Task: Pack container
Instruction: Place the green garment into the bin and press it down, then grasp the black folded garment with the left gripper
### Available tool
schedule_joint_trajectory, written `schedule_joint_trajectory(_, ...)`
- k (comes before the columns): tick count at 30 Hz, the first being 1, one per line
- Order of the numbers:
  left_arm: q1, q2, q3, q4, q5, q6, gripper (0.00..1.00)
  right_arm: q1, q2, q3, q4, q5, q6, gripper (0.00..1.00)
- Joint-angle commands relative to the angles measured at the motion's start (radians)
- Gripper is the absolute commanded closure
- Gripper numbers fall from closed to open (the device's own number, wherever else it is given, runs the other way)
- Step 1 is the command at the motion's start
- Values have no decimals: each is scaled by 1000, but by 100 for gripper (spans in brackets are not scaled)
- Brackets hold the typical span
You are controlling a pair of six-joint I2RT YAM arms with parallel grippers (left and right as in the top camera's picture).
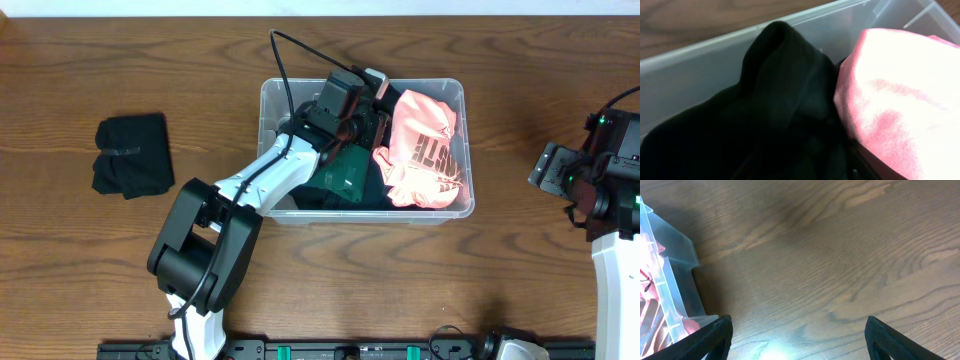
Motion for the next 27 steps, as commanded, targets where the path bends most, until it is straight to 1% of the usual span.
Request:
schedule_joint_trajectory(1,-8,39,-27,-66,-25,-48,46,-8,-5,11,-4,-4,14,17)
schedule_joint_trajectory(5,-8,8,-27,-55,-25,-48,45,-8,-5,11,-4,-4,14,17)
schedule_joint_trajectory(6,-8,-12,-27,-43,-29,-44,41,-8,-5,11,-4,-4,14,17)
schedule_joint_trajectory(8,-7,-62,-27,-20,-51,-16,37,-8,-5,11,-4,-3,14,17)
schedule_joint_trajectory(10,-6,-128,-27,-8,-111,6,33,-8,-5,11,-4,-3,14,17)
schedule_joint_trajectory(13,-1,-242,-27,-12,-202,48,21,-8,-5,11,-4,-3,14,17)
schedule_joint_trajectory(15,14,-321,-27,-30,-233,50,3,-8,-5,11,-4,-3,7,17)
schedule_joint_trajectory(17,47,-406,-27,-89,-241,49,2,-8,-5,11,-4,-3,6,17)
schedule_joint_trajectory(21,186,-534,-27,-283,-241,30,2,-8,-5,11,-4,-3,5,17)
schedule_joint_trajectory(23,298,-570,-27,-388,-249,-40,2,-8,-5,11,-4,-3,3,17)
schedule_joint_trajectory(25,450,-579,-27,-493,-248,-130,2,-8,-5,11,-4,-3,1,17)
schedule_joint_trajectory(27,585,-566,-27,-569,-247,-176,2,-8,-5,11,-4,-3,-1,17)
